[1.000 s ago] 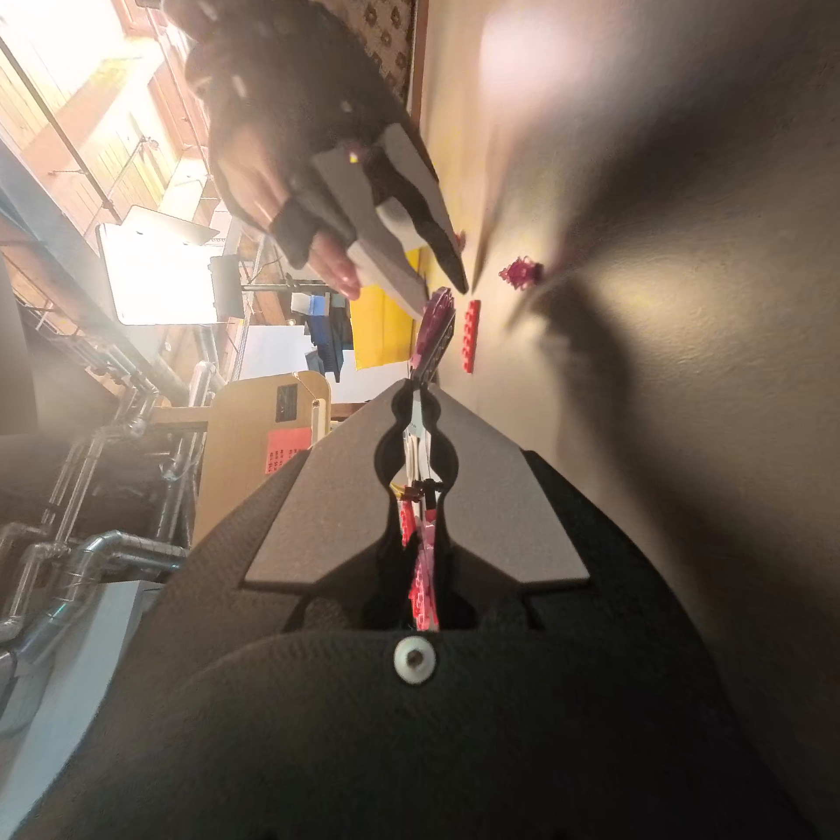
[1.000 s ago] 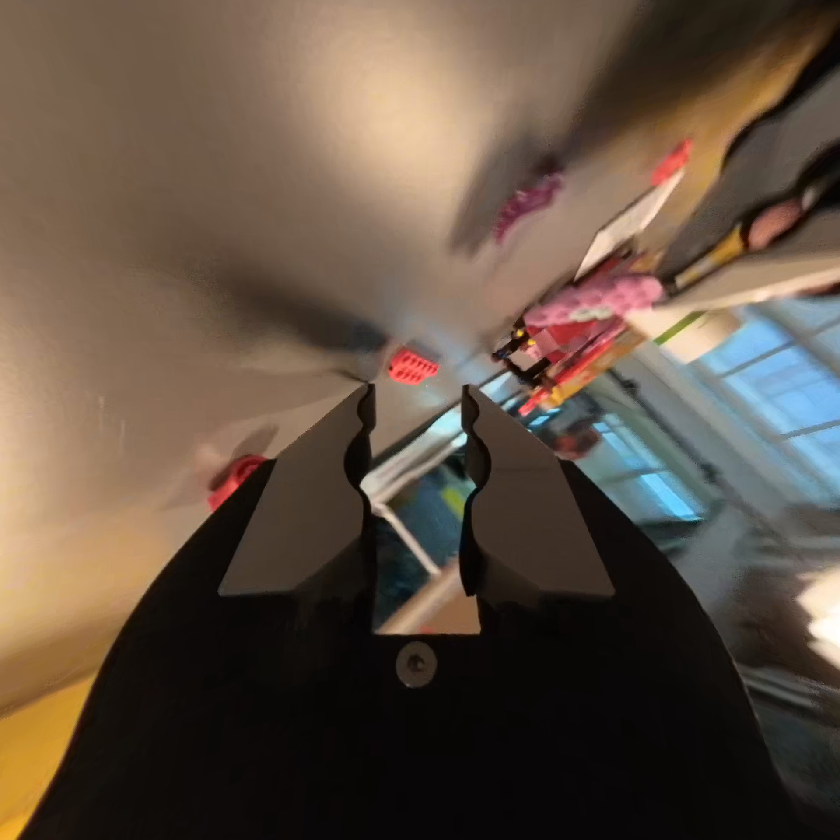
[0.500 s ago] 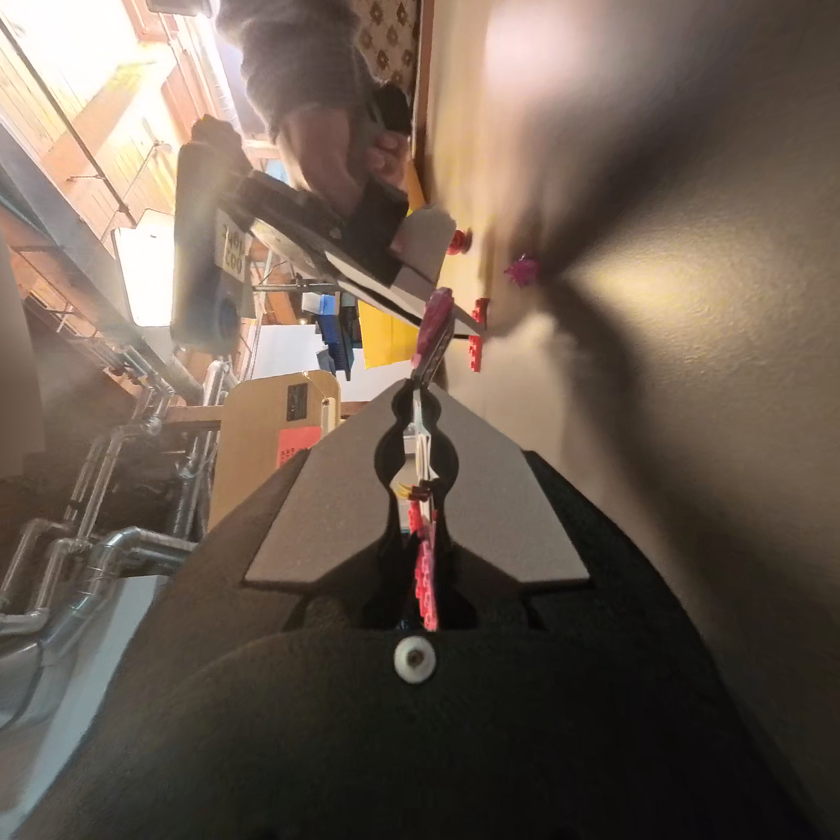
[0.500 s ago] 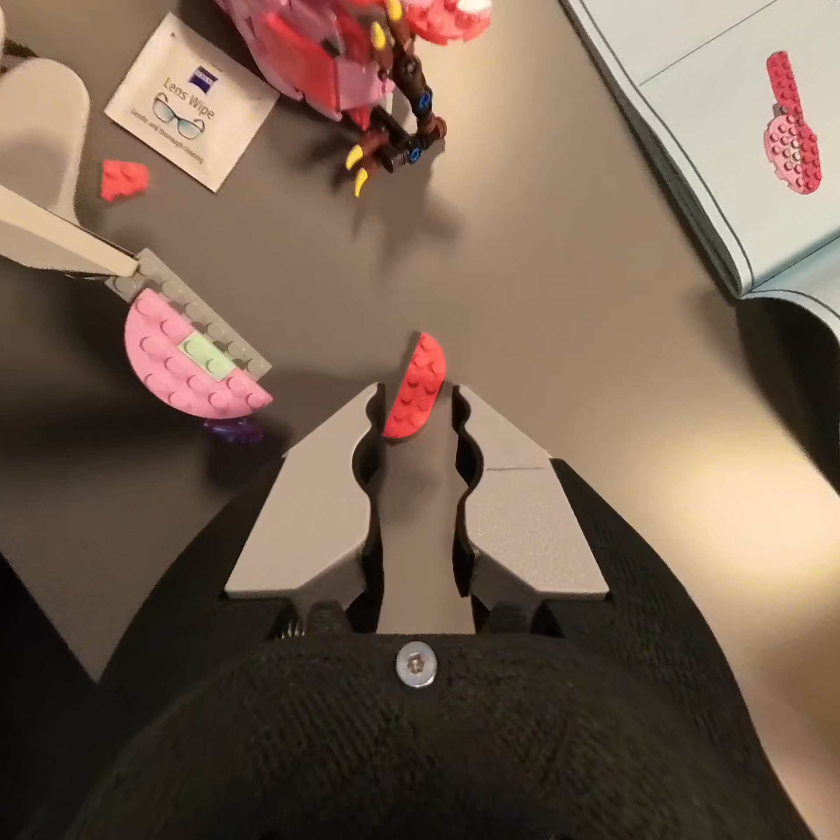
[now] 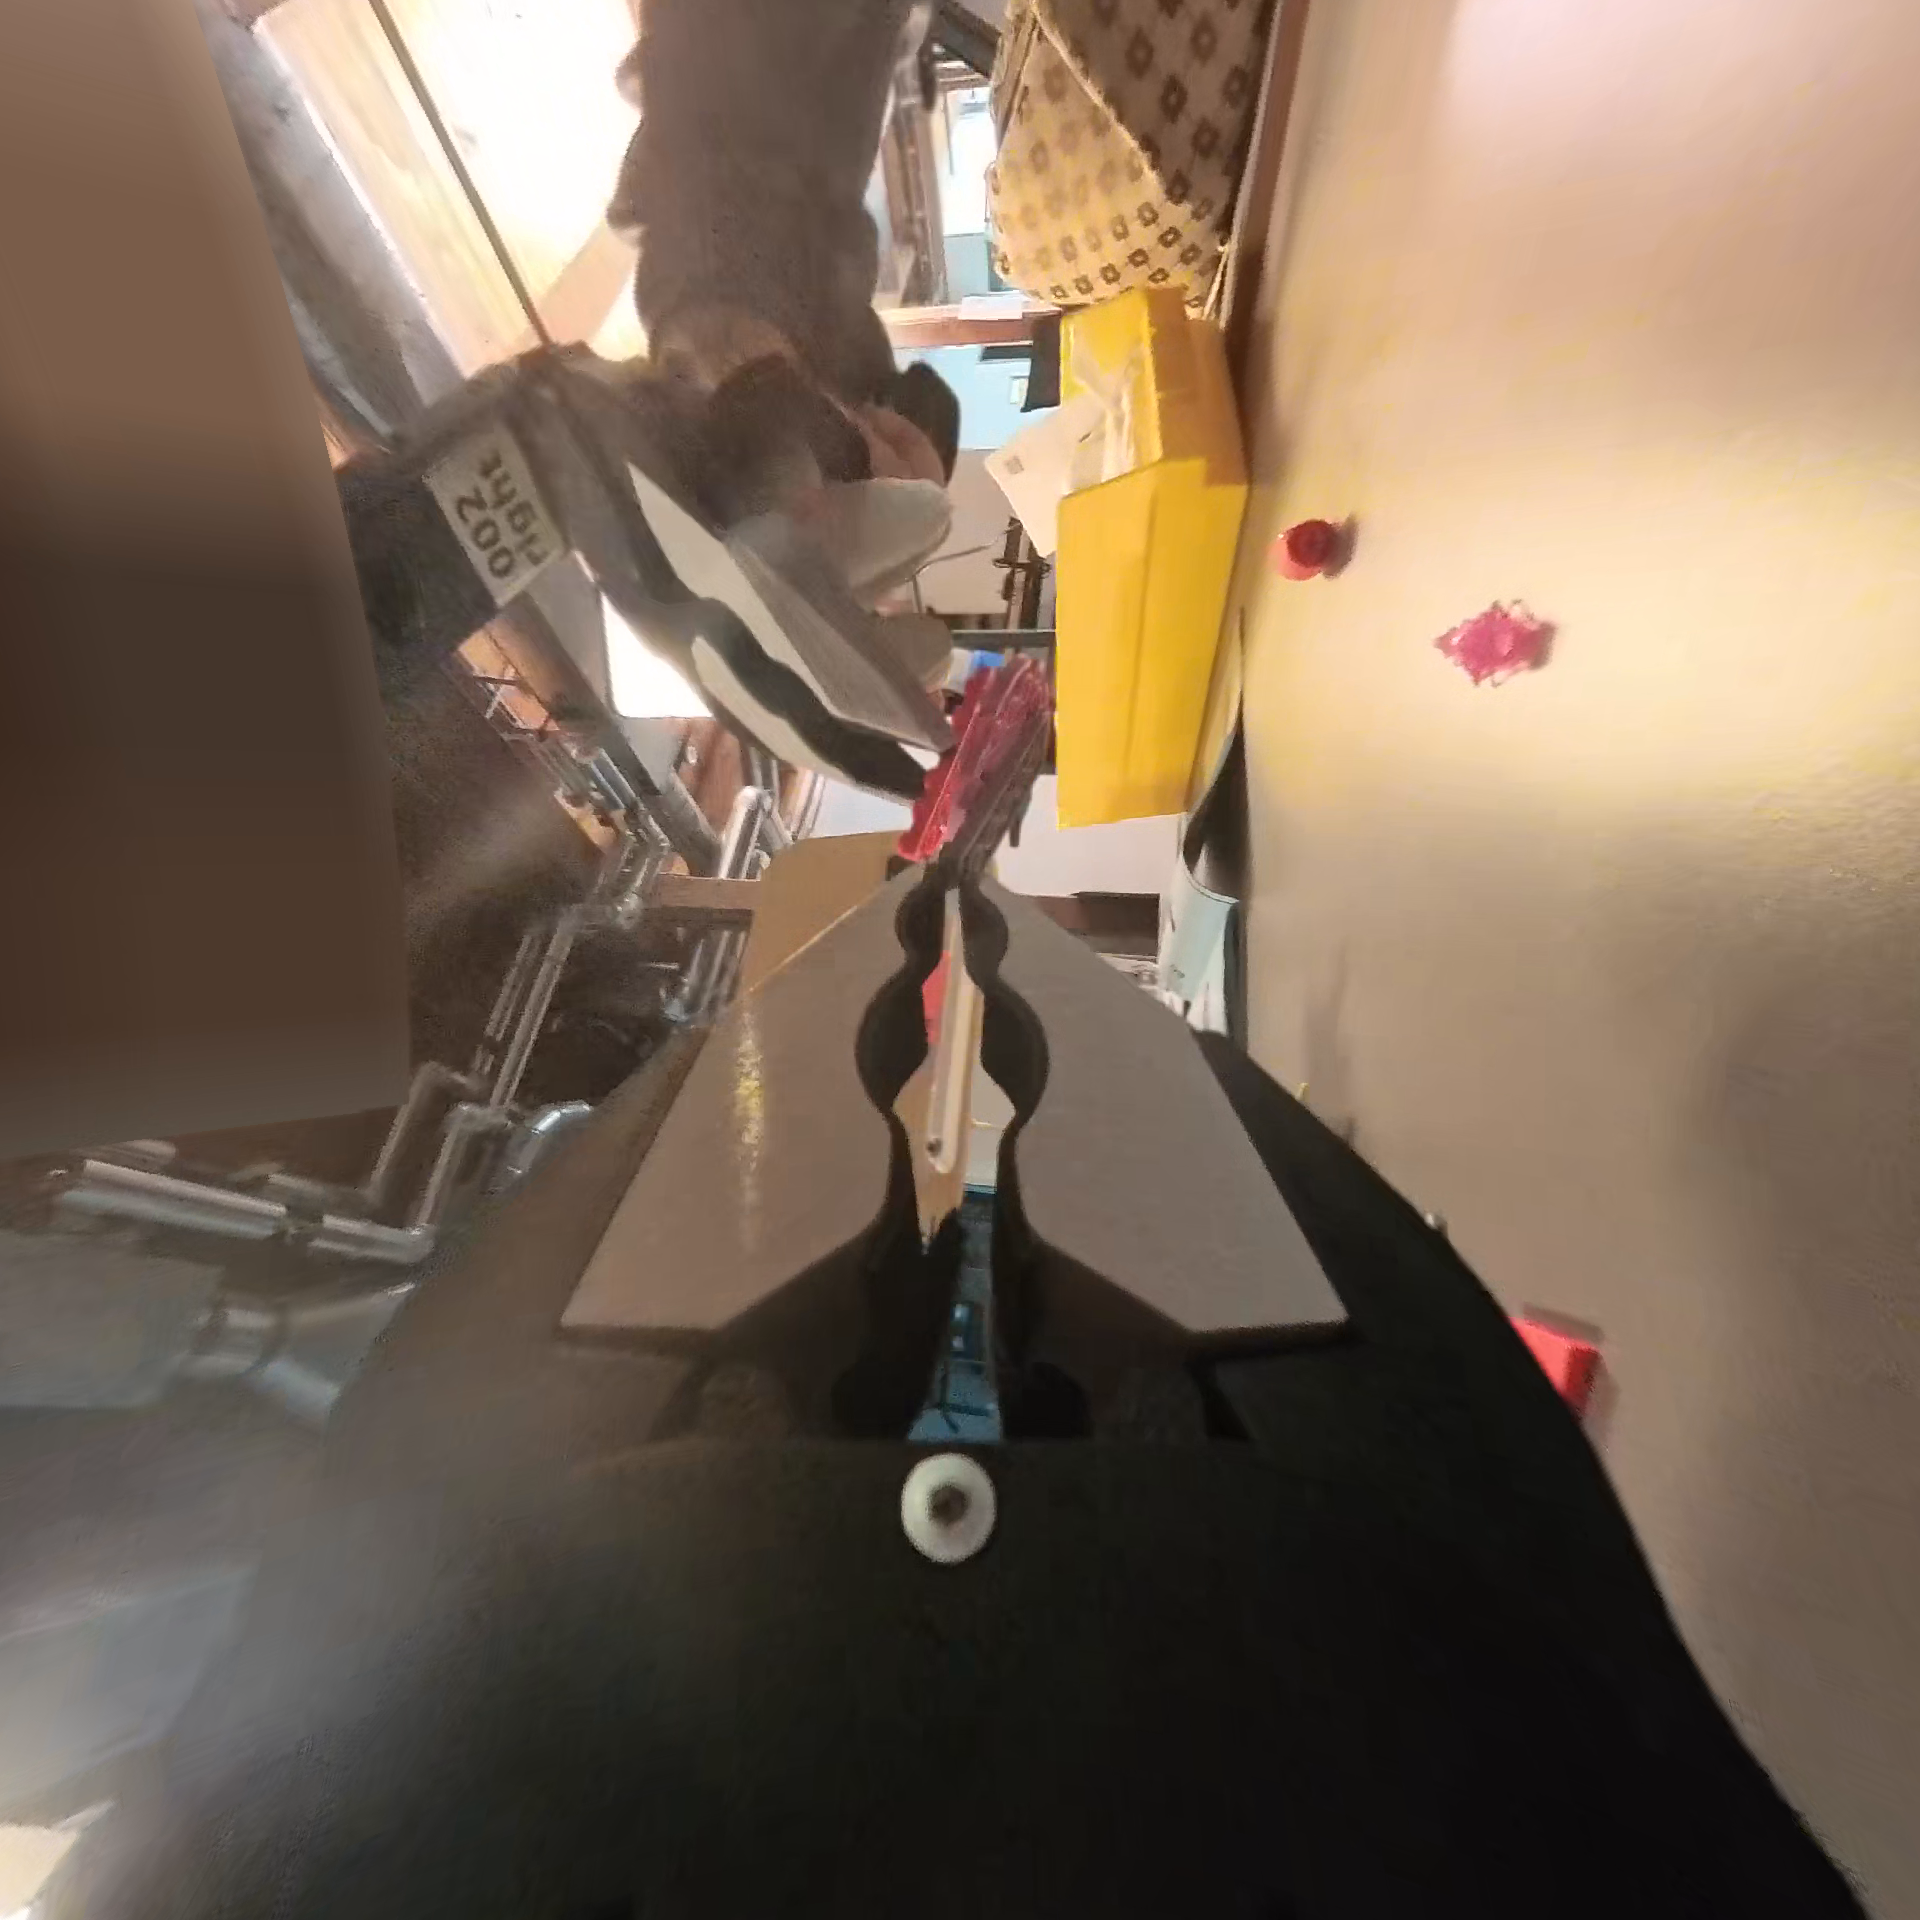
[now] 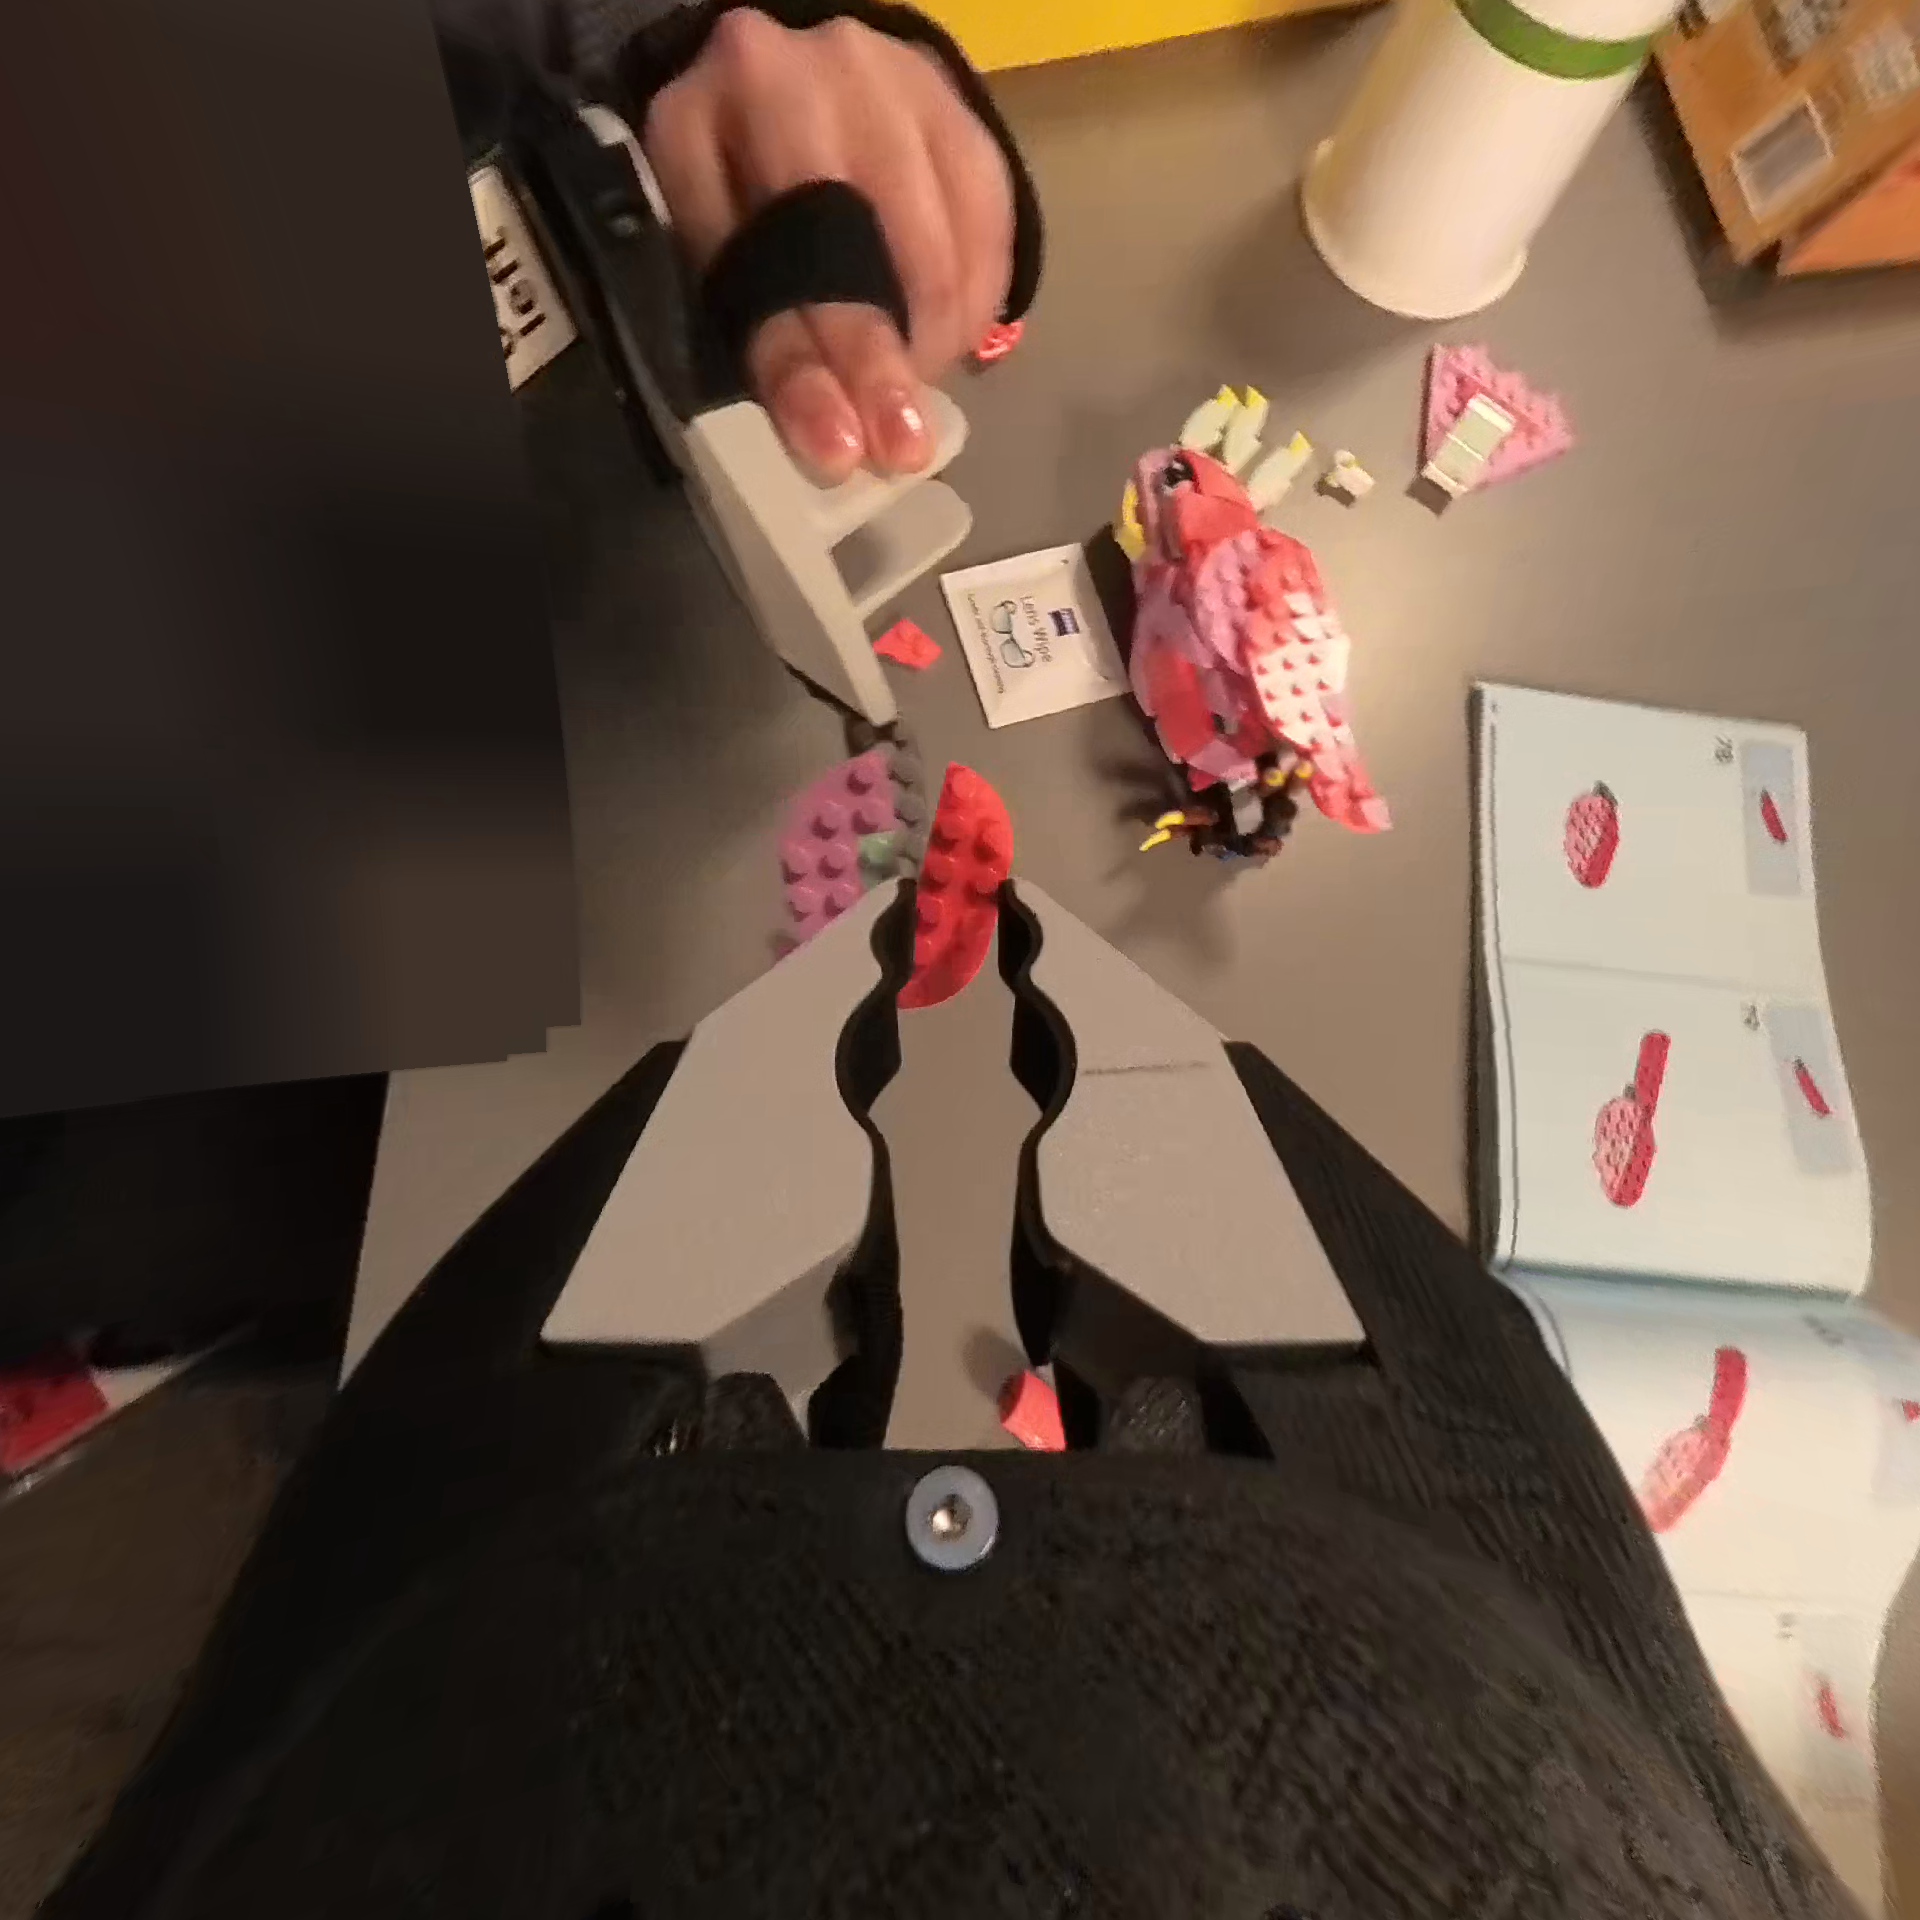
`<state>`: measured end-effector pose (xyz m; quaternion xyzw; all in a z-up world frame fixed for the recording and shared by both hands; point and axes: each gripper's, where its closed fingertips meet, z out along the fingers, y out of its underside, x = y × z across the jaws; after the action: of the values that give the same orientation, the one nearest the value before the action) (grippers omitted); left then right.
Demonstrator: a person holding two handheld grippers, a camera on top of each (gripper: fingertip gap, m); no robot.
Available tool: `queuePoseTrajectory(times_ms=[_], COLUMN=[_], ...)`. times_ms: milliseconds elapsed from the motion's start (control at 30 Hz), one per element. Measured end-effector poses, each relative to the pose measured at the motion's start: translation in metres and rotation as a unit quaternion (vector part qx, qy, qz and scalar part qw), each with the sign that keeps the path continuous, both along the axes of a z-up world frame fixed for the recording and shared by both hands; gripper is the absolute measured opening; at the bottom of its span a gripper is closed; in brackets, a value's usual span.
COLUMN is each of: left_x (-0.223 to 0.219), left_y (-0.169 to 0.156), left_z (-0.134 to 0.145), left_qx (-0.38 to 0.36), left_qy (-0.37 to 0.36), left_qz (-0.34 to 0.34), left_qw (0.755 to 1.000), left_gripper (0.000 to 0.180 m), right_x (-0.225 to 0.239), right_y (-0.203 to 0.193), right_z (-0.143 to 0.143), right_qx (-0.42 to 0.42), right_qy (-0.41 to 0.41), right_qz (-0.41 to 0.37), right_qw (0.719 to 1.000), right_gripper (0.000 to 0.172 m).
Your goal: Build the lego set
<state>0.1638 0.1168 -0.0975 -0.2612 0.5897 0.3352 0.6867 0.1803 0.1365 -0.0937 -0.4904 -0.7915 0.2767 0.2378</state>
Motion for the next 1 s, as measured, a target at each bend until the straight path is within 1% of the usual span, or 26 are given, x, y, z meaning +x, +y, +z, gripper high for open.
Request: queuePoseTrajectory(times_ms=[200,333,567,1000], left_x=[0.005,0.008,0.005,0.004], left_y=[-0.012,-0.019,-0.022,-0.026], left_z=[0.014,0.021,0.031,0.037], left_qx=[0.039,0.063,0.077,0.095], left_qy=[-0.010,-0.012,-0.025,-0.029], left_qz=[-0.012,-0.016,-0.013,-0.009], left_qw=[0.999,0.998,0.997,0.995], left_gripper=[0.002,0.002,0.002,0.002], right_x=[0.000,0.001,0.000,-0.001], right_y=[-0.018,-0.030,-0.033,-0.037], right_z=[0.008,0.014,0.023,0.029], right_qx=[0.038,0.039,0.059,0.079], right_qy=[-0.016,-0.026,-0.036,-0.040], right_qz=[0.082,0.121,0.138,0.151], right_qw=[0.996,0.992,0.988,0.984], right_gripper=[0.013,0.013,0.013,0.014])
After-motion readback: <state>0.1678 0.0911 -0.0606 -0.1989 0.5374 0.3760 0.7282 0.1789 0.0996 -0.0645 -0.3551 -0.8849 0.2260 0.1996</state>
